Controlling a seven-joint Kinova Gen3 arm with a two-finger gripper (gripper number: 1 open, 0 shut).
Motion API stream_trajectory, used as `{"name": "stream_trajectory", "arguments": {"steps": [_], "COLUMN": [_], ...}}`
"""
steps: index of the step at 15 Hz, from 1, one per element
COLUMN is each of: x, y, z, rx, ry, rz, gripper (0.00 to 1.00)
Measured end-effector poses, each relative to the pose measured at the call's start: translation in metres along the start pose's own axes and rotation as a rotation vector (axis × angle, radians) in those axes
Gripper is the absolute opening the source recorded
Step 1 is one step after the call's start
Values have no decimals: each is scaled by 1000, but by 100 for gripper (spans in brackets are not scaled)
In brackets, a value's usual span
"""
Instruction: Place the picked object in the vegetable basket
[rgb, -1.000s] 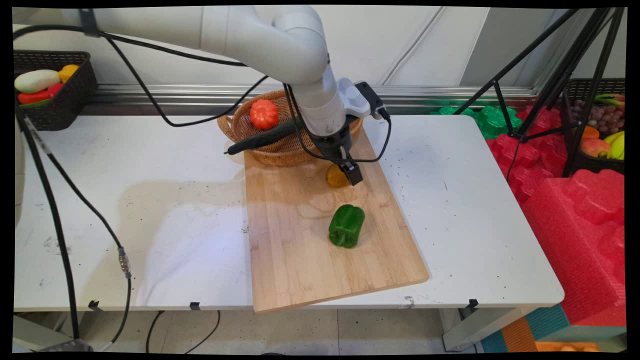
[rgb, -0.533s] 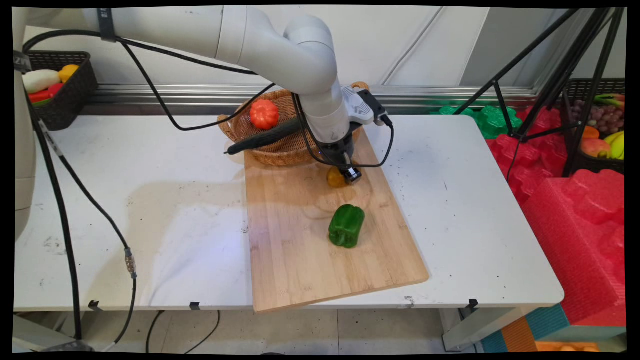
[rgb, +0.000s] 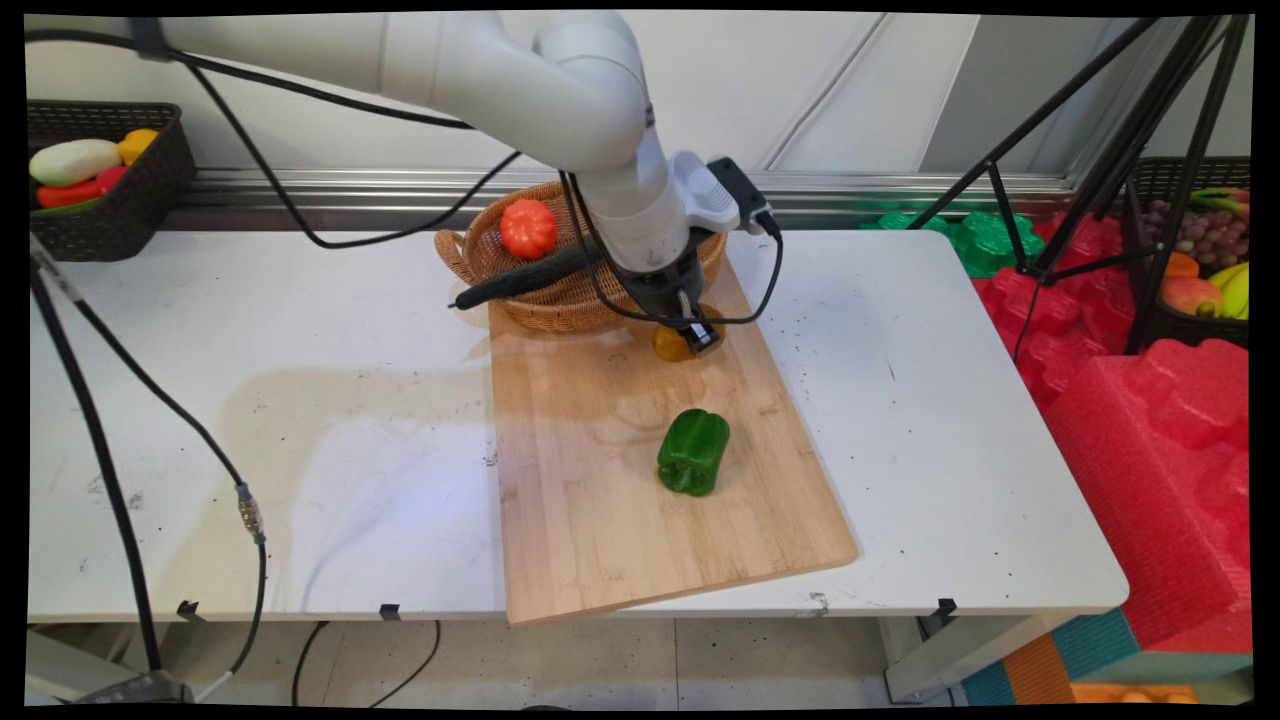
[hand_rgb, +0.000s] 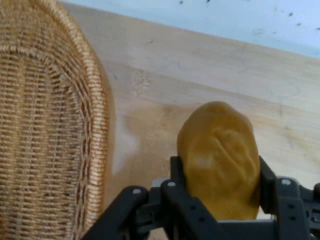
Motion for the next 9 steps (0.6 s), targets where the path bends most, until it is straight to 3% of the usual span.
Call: {"name": "stream_trajectory", "arguments": {"steps": [9], "x": [-14], "y": [-23], "z": [-87], "rx": [-75], "ry": [168], "rz": [67], "gripper": [0]}}
